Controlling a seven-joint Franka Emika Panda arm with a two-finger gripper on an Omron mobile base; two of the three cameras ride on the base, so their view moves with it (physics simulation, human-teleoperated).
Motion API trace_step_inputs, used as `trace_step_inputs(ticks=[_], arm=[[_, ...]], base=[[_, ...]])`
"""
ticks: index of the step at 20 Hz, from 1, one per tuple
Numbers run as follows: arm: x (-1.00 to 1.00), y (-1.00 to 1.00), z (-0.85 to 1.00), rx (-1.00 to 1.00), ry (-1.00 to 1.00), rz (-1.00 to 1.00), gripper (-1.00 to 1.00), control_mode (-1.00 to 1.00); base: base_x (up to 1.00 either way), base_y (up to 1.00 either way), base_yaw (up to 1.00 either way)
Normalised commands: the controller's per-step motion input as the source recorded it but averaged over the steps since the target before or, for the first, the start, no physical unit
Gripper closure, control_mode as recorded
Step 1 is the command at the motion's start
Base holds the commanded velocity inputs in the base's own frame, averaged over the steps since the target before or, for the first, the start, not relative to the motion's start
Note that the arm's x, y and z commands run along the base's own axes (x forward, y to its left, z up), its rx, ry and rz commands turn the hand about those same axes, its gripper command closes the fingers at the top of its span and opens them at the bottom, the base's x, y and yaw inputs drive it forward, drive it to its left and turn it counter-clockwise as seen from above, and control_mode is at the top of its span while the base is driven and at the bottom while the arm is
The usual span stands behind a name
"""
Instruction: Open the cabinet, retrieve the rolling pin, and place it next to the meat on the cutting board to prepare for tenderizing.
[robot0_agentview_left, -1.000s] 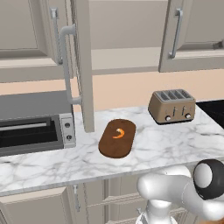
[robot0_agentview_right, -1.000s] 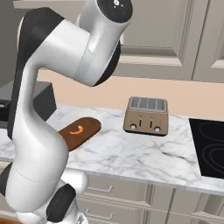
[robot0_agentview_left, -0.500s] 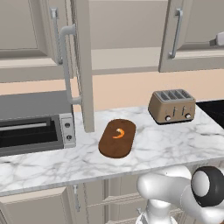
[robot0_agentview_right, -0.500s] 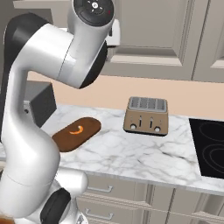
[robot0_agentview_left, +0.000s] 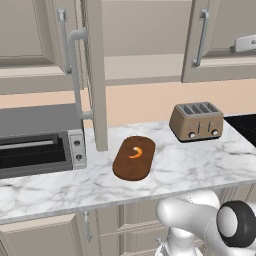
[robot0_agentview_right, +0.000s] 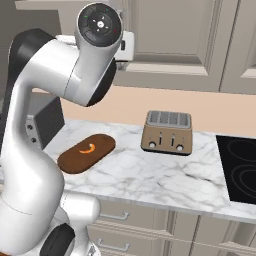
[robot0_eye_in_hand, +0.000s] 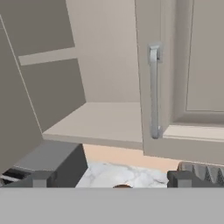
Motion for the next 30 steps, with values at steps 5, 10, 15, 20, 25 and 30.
trace_step_inputs(ticks=[5, 10, 15, 20, 25, 30], arm=[[0.5, 0.0, -0.06, 0.0, -0.01, 0.0, -1.0, -1.0], [0.57, 0.0, -0.03, -0.01, 0.01, 0.0, -1.0, -1.0], [0.54, 0.0, 0.0, -0.05, 0.04, 0.0, -1.0, -1.0], [0.5, 0.0, -0.01, -0.03, 0.03, 0.0, -1.0, -1.0], [0.39, 0.0, 0.0, 0.0, 0.0, 0.0, -1.0, -1.0], [0.35, 0.0, 0.0, 0.0, 0.0, 0.0, -1.0, -1.0]], base=[[0.0, 0.0, 0.0], [0.0, 0.0, 0.0], [0.0, 0.0, 0.0], [0.0, 0.0, 0.0], [0.0, 0.0, 0.0], [0.0, 0.0, 0.0]])
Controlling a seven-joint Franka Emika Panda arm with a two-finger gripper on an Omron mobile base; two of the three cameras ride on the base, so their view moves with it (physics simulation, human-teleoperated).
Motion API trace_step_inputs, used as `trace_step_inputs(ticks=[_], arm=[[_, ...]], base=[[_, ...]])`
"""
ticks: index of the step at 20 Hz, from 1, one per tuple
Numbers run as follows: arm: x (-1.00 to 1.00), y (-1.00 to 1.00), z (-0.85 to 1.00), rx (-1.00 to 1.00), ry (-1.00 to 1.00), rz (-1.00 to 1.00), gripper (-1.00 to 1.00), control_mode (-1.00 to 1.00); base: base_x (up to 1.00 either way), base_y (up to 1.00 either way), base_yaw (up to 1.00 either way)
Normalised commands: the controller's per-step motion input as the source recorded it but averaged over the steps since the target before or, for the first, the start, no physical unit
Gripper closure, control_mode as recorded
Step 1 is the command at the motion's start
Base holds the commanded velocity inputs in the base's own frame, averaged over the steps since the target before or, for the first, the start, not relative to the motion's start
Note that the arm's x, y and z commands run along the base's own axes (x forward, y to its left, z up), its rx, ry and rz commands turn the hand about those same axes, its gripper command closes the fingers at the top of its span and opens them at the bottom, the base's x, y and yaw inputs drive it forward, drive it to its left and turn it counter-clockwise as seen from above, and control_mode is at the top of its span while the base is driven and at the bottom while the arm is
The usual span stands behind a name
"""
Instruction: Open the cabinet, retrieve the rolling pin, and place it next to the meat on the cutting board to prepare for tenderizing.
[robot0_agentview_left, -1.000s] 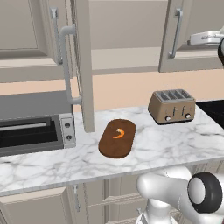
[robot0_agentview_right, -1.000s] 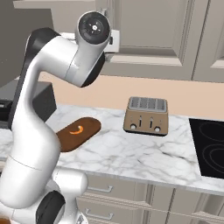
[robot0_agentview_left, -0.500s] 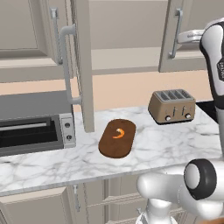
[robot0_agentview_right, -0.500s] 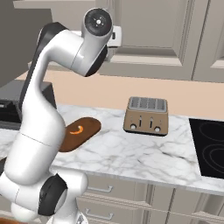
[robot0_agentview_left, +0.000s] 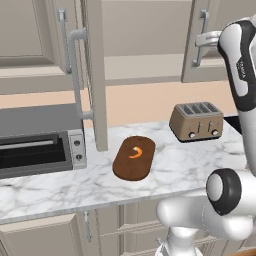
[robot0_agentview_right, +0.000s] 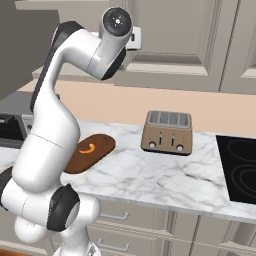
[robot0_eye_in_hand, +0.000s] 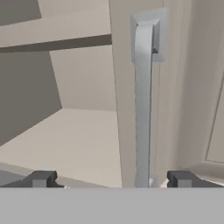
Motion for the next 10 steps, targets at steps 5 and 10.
trace_step_inputs(ticks=[5, 10], arm=[[0.31, 0.0, -0.02, 0.0, 0.0, 0.0, -1.0, -1.0], [0.29, 0.0, -0.05, 0.0, 0.0, 0.0, -1.0, -1.0]], base=[[0.0, 0.0, 0.0], [0.0, 0.0, 0.0]])
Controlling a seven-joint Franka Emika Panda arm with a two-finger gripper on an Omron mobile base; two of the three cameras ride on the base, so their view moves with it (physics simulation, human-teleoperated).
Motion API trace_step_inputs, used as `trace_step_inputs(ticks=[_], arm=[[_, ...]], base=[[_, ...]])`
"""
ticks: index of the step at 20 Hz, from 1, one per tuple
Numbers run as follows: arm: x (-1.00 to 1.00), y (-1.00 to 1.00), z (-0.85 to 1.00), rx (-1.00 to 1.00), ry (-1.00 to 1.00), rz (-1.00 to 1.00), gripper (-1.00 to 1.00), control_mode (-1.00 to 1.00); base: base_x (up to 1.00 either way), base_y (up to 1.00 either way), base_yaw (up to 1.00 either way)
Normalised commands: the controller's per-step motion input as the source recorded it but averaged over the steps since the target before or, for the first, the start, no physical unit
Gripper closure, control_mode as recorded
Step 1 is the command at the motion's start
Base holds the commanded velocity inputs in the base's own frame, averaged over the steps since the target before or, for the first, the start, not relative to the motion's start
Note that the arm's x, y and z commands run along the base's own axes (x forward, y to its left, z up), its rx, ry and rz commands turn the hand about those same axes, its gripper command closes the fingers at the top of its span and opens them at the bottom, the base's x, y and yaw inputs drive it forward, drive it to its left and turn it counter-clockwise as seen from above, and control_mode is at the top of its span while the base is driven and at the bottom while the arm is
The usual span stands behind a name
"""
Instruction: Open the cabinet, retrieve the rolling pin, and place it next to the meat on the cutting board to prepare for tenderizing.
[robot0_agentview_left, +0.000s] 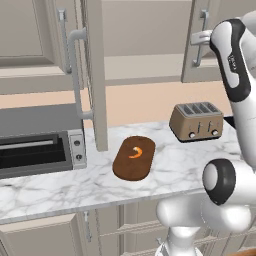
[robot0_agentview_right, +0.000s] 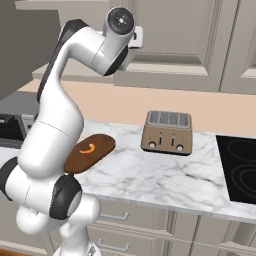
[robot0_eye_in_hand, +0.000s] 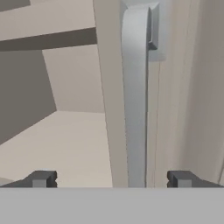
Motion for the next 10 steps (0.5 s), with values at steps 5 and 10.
trace_step_inputs(ticks=[5, 10], arm=[[0.29, 0.0, -0.07, 0.0, 0.0, 0.0, -1.0, -1.0], [0.29, 0.0, -0.07, 0.0, 0.0, 0.0, -1.0, -1.0]], base=[[0.0, 0.0, 0.0], [0.0, 0.0, 0.0]])
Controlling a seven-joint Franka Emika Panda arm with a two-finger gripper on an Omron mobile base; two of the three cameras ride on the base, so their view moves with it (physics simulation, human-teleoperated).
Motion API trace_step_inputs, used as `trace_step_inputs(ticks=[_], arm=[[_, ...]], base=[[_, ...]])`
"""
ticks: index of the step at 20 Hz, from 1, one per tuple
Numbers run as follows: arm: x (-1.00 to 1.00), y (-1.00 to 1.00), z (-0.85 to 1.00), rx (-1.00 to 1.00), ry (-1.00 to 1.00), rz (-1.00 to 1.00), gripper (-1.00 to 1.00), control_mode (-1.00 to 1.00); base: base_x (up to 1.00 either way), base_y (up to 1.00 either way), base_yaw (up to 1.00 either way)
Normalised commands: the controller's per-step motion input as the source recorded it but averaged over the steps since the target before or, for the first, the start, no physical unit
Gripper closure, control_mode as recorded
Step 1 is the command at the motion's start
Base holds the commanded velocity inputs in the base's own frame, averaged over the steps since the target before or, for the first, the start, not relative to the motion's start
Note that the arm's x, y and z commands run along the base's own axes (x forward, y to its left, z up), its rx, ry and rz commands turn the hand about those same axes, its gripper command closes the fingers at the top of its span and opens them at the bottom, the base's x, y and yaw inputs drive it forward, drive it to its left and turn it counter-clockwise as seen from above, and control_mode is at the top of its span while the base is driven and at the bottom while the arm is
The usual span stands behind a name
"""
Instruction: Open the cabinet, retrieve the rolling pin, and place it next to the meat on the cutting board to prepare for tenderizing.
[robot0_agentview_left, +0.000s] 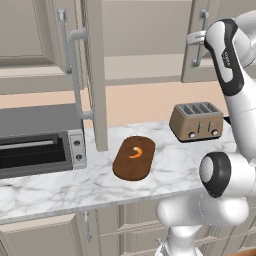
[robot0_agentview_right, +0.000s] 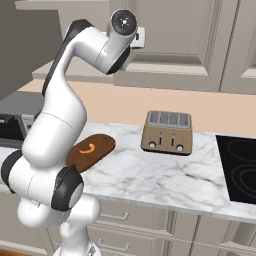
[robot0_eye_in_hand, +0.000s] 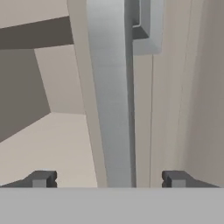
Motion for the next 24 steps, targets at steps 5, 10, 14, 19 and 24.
trace_step_inputs(ticks=[5, 10, 14, 19, 24], arm=[[0.33, 0.0, -0.05, 0.0, -0.02, 0.0, -1.0, -1.0], [0.37, 0.0, -0.07, 0.0, -0.01, 0.0, 1.0, -1.0], [0.41, 0.0, -0.2, 0.0, 0.0, 0.01, 1.0, -1.0], [0.14, 0.05, -0.21, 0.0, 0.02, 0.0, 1.0, -1.0], [-0.02, 0.04, -0.08, -0.04, -0.02, 0.0, 1.0, -1.0]], base=[[0.0, 0.0, 0.0], [0.0, 0.0, 0.0], [0.0, 0.0, 0.0], [0.0, 0.0, 0.0], [0.0, 0.0, 0.0]])
